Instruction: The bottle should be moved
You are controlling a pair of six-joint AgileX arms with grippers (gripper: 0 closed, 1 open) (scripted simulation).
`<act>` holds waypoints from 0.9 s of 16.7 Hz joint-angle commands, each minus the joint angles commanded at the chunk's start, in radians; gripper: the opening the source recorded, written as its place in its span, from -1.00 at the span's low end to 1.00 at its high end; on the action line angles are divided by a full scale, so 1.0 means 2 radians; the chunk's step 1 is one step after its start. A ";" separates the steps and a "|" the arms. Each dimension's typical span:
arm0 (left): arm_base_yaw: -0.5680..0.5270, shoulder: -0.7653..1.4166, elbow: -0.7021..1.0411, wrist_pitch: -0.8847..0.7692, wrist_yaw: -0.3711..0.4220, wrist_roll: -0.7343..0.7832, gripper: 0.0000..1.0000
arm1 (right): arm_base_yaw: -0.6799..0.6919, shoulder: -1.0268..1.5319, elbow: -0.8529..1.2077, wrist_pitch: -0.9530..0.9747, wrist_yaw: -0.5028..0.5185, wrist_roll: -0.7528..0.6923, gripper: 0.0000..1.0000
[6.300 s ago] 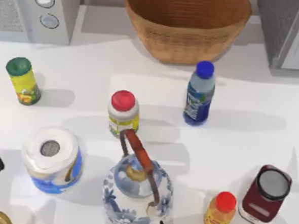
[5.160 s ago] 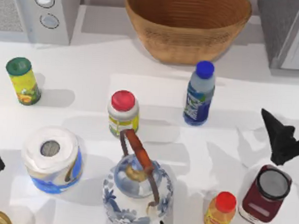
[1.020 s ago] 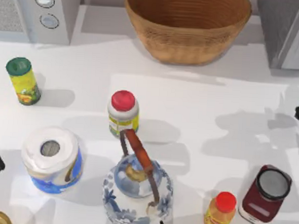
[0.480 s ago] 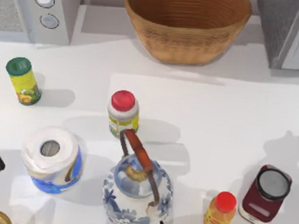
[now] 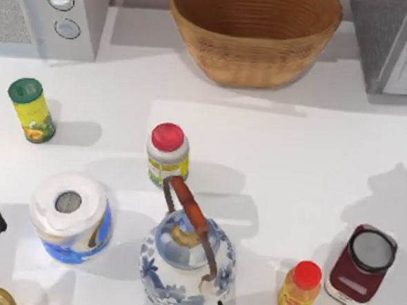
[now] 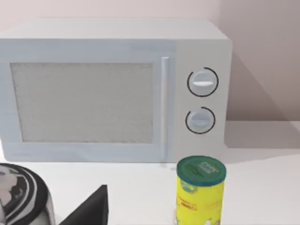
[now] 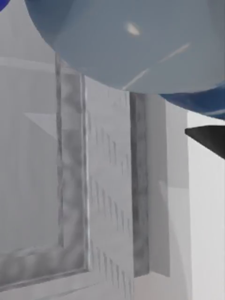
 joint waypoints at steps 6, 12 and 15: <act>0.000 0.000 0.000 0.000 0.000 0.000 1.00 | 0.009 0.088 0.043 0.036 0.009 0.002 -1.00; 0.000 0.000 0.000 0.000 0.000 0.000 1.00 | 0.009 0.088 0.044 0.036 0.009 0.002 -0.70; 0.000 0.000 0.000 0.000 0.000 0.000 1.00 | 0.009 0.088 0.044 0.036 0.009 0.002 -0.25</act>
